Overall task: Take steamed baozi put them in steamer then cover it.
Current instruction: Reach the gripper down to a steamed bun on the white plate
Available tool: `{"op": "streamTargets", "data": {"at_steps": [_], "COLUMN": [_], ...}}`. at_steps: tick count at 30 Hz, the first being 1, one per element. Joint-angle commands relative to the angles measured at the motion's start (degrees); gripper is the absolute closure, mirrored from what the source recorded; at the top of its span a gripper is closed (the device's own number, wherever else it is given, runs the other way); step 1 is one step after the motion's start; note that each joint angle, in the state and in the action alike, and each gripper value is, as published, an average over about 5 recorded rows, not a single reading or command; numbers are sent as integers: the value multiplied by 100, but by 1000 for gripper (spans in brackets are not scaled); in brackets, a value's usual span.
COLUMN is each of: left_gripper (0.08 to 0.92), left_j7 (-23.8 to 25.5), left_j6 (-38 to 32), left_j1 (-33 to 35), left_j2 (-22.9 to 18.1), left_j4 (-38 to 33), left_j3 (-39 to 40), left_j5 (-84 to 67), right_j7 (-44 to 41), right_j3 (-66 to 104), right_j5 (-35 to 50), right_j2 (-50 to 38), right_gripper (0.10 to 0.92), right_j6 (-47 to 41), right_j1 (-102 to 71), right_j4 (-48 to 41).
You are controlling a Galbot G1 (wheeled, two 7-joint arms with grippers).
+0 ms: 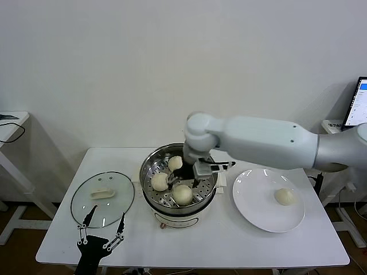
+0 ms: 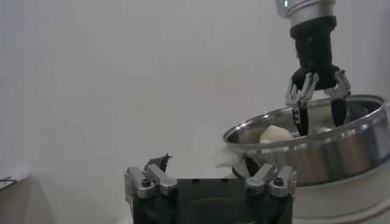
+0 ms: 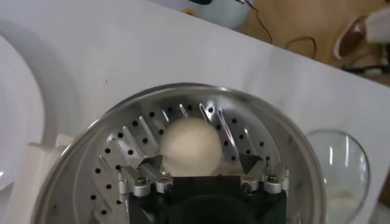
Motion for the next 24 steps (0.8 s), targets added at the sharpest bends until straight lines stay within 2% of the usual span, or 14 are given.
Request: {"op": "streamTargets", "data": {"at_steps": [1,5,9,16,24], "left_gripper": [177,177,177,177,177], "left_j7": [9,11,10,9,8], "left_j6": [-17,-43,-75,-90,-96], "left_j1": [13,25,39,24,8], "left_j2": [32,28,24,15,3], "left_j4": [-36,-42,-19,23,79], "left_j3": [-49,-31,6,48,35], "left_j5": [-2,12,44,72,71], "right_j7": [-103,-336,-755,-771,-607], "right_j3": [185,168,29,-181,395], "right_j5": [2071,2976,3036,2514,1975], "right_j2": [-1600,-2184,-2608,-2962,-2894], "right_gripper": [203,203,203,203,203], "right_j6": [-1282,-2652,-3542,-3747,-3754], "right_j1": [395,377,194,-568,-1667], "right_j4": [-806,-1733,-2376,-2654,-2881]}}
